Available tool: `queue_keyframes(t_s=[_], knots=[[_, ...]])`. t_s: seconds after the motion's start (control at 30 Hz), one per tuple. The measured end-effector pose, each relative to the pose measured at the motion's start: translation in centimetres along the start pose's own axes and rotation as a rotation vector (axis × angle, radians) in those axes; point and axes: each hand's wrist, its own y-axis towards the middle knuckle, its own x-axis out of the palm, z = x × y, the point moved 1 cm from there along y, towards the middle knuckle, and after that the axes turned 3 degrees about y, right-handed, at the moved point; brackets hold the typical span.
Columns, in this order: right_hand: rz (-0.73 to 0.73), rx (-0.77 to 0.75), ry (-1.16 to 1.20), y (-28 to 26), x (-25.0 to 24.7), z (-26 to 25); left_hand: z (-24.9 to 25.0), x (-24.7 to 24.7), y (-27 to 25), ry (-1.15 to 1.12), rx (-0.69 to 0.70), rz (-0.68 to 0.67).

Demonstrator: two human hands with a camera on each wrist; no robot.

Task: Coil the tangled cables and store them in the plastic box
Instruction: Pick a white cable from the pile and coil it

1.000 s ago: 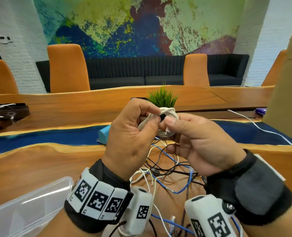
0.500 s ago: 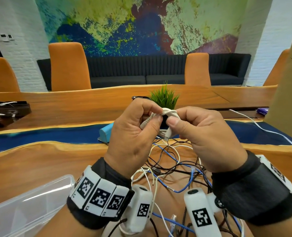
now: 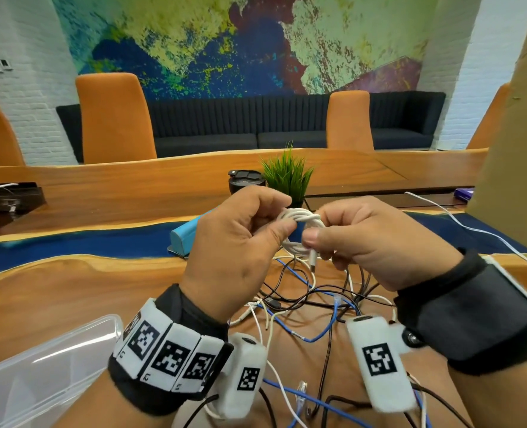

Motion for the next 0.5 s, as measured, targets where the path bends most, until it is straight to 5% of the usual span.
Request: queue_keyframes(t_s=[0.2, 0.5], knots=[[0.184, -0.085, -0.037, 0.2, 0.5, -0.4, -0.4, -0.8, 0.4, -0.112, -0.196, -0.025], [0.363, 0.083, 0.093, -1.3, -5.5, -0.2, 0.3, -2.3, 0.9, -0.071, -0.201, -0.083]])
